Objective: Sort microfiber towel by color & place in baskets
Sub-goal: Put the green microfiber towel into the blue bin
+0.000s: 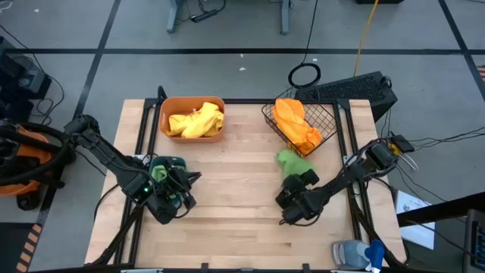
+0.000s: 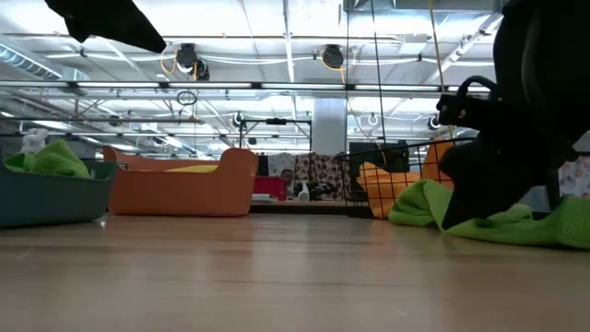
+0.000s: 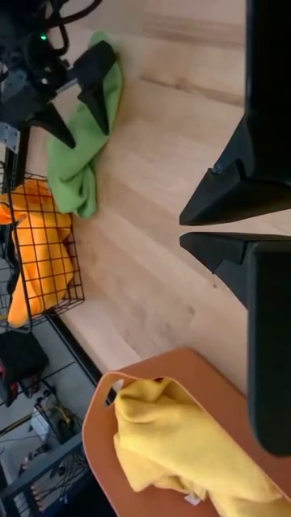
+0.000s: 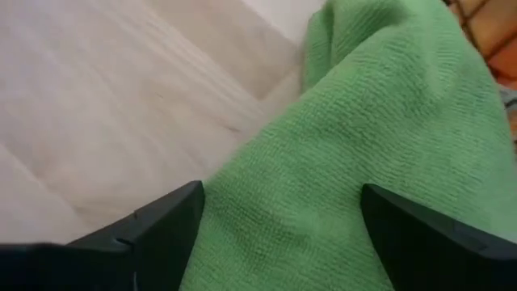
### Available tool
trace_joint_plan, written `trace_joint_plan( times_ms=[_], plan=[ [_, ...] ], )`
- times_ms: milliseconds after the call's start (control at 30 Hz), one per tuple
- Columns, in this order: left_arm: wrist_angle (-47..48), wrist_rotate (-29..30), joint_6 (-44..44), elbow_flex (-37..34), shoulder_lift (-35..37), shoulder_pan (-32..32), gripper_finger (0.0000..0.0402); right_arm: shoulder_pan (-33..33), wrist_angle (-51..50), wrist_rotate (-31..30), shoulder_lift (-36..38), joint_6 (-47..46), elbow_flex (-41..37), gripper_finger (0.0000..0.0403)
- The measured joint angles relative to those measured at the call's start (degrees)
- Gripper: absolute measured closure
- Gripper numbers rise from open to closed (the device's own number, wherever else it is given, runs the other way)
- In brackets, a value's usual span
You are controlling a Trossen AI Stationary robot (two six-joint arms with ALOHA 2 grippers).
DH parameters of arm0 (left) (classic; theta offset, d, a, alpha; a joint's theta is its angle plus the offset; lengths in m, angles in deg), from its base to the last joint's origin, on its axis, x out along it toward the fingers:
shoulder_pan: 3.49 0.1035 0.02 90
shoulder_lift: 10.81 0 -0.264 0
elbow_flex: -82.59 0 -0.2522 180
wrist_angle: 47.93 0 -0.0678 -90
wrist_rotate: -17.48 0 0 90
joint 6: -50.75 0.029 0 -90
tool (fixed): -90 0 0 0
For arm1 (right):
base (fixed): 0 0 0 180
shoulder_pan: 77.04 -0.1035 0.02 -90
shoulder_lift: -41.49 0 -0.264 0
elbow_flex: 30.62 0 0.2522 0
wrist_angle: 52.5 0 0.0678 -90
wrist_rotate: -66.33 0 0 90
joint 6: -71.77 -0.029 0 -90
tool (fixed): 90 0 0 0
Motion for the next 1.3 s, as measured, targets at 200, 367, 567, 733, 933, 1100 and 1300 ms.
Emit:
trace_joint_plan(
  times_ms=[200, 367, 567, 733, 933, 1100, 1300],
  plan=[
    [-1.1, -0.2, 0.0, 0.0, 0.0, 0.0, 0.0368, 0.1, 5.2, 3.3, 0.2, 4.6, -0.2, 0.0074],
    [-1.4, -1.1, 0.0, 0.0, 0.0, -0.1, 0.0368, -1.4, -0.3, 10.0, 1.3, 6.4, 3.5, 0.0074],
    [-3.5, -1.2, 0.0, -0.9, 0.0, 0.0, 0.0368, -3.4, -8.3, 4.0, 3.3, 2.4, 10.6, 0.0074],
    [-4.0, -1.3, 0.0, -1.6, 0.0, -0.1, 0.0368, -3.5, -7.7, 2.0, 3.2, 2.2, 11.1, 0.0074],
    [-4.5, -2.0, 0.0, -1.6, 0.0, 0.0, 0.0368, -2.3, -7.9, 1.9, 1.1, -0.9, 8.2, 0.0074],
    [-4.4, -2.0, 0.0, -1.6, 0.0, 0.0, 0.0368, -0.2, -7.4, 3.2, -1.9, 0.3, 6.2, 0.0074],
    [-5.4, -2.1, 0.0, -1.6, 0.0, -0.1, 0.0368, 0.9, -7.1, 4.8, -5.7, 2.6, 6.4, 0.0097]
  ],
)
